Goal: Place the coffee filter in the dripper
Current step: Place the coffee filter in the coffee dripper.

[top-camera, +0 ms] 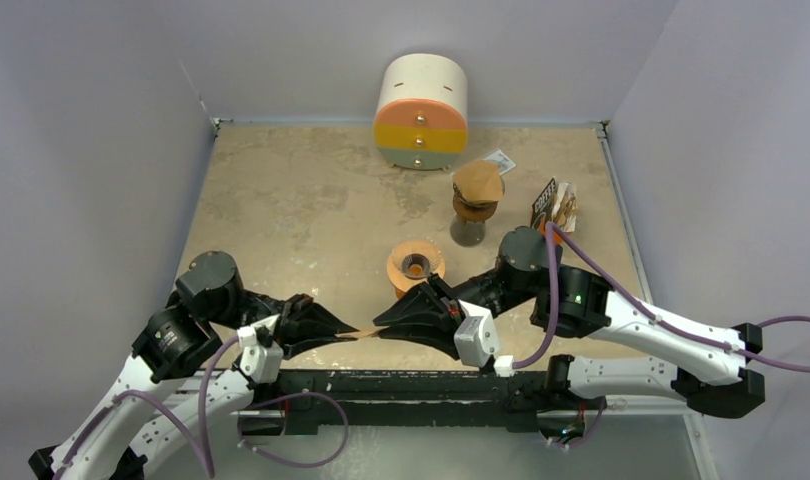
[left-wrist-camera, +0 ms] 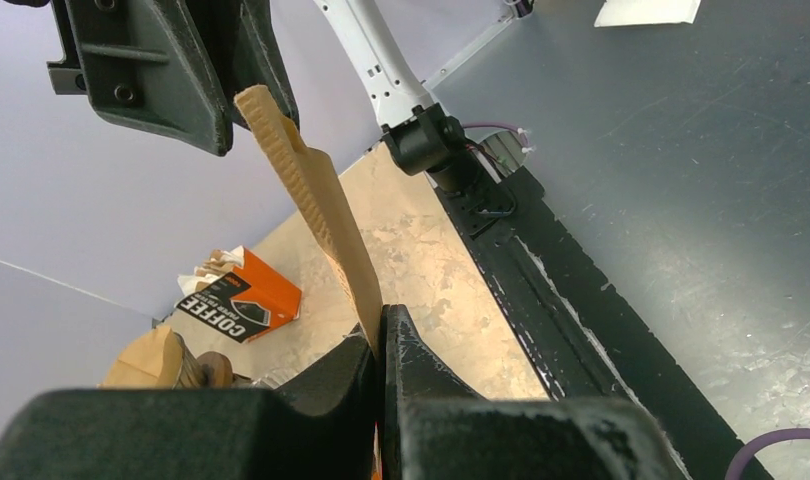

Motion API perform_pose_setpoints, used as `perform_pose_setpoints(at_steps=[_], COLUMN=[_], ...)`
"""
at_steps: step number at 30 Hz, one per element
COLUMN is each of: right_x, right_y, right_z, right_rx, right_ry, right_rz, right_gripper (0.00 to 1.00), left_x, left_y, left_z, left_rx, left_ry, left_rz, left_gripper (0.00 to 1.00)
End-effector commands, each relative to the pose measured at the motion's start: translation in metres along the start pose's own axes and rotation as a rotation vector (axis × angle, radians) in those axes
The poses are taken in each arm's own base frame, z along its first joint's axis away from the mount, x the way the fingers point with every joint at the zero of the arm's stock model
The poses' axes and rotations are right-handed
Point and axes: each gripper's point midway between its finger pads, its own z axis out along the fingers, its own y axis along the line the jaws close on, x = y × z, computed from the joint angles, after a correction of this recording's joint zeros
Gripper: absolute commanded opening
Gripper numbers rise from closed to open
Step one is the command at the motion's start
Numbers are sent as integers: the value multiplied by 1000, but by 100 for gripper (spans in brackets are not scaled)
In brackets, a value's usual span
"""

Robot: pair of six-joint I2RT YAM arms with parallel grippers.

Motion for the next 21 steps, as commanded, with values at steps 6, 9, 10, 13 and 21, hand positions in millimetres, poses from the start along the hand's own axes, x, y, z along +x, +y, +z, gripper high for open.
perform_pose_setpoints(at_steps=[6, 9, 10, 13, 21], right_x=[-7, -7, -7, -8, -7], right_y=[-4, -4, -4, -5, -3], right_z=[-5, -5, -5, -6, -5], right_rx=[27, 29, 29, 32, 29], right_ry=[-1, -1, 1, -2, 0], right_rz=[-30, -31, -30, -34, -30], right_gripper=[26, 26, 26, 26, 26], left_x=[-14, -13, -14, -14, -15], left_y=[0, 0, 0, -1, -2], left_z=[0, 0, 0, 0, 0], left_rx=[32, 34, 34, 37, 40], left_ry=[-36, -34, -34, -34, -38], left_rz=[48, 42, 43, 40, 43], left_gripper=[0, 0, 0, 0, 0])
